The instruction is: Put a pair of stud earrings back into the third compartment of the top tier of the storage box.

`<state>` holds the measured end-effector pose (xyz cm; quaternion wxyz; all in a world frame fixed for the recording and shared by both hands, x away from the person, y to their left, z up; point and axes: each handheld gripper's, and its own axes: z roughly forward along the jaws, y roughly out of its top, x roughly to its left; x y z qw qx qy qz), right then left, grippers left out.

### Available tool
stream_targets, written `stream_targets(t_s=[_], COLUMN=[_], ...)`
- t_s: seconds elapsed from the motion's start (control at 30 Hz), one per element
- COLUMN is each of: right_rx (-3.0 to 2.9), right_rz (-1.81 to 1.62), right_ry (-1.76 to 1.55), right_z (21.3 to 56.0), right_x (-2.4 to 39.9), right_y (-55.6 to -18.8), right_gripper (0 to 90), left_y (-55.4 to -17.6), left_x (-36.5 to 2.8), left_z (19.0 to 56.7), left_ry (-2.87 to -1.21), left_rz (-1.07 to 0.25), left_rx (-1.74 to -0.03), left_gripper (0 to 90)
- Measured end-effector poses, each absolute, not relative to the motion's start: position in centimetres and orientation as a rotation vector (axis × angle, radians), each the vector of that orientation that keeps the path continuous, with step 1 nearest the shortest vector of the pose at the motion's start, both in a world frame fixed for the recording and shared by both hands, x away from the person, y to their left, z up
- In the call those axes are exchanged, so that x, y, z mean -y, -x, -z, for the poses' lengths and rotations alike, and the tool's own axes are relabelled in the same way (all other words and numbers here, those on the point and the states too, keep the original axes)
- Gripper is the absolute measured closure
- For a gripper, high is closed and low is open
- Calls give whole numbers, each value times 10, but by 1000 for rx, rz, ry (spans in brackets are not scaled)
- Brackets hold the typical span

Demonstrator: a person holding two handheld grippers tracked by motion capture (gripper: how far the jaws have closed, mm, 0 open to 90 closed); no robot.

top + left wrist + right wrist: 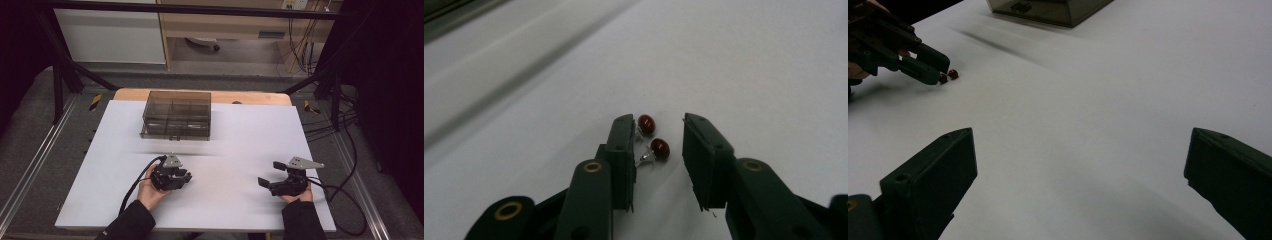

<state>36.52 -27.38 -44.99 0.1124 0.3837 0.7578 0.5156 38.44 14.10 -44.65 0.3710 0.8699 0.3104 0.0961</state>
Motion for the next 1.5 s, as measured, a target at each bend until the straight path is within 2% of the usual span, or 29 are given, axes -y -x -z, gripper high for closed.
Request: stream_targets(t_s=[0.33,0.63,0.87,1.5], right_rx=[-2225,-2226,-2226,-2227], right_rz=[-1515,-1517,-1519,-1524], right_ry=[-1126,-1124,-1125,-1121], right_z=[450,450,450,450], right_x=[274,274,274,274], right_y=[-365,-365,-365,-365], right_gripper=[12,12,13,14], left_y=[-384,-384,-382,-381], left_x=[-139,-140,-140,-142], left_z=[448,448,449,446], left_ry=[-2245,-2246,-2244,-2242], left_rz=[-242,-229,-252,-258], left_rx=[-800,-800,-808,-803], left_gripper=[756,736,774,790])
